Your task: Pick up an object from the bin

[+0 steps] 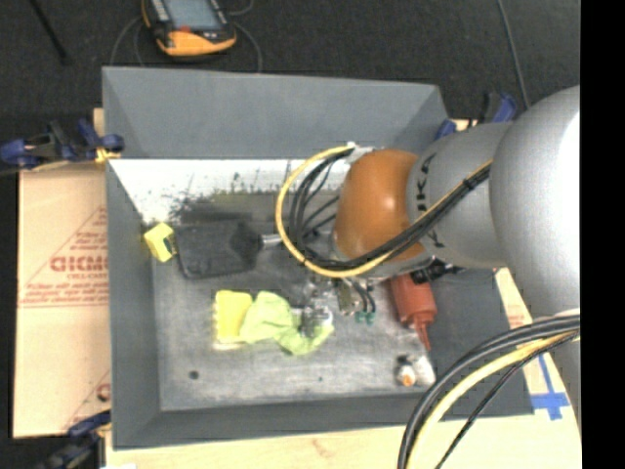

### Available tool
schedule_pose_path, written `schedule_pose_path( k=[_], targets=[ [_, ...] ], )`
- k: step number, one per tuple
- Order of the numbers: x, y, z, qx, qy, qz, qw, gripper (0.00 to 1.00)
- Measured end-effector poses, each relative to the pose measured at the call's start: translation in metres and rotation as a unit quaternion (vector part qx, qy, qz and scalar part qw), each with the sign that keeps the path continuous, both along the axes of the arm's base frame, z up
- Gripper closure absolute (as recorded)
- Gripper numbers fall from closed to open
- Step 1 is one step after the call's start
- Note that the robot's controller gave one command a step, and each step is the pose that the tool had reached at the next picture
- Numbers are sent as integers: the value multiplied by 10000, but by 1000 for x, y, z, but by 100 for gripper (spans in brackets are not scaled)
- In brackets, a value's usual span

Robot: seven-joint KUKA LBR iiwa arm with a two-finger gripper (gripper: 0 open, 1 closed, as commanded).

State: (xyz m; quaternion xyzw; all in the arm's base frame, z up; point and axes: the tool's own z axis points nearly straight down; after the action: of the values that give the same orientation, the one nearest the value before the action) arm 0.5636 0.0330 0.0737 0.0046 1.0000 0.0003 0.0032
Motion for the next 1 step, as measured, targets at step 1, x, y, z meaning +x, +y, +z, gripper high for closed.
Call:
schedule_pose_path(
  k=[1],
  targets=[
    [0, 0, 0, 0, 0, 0, 10000, 100]
  ],
)
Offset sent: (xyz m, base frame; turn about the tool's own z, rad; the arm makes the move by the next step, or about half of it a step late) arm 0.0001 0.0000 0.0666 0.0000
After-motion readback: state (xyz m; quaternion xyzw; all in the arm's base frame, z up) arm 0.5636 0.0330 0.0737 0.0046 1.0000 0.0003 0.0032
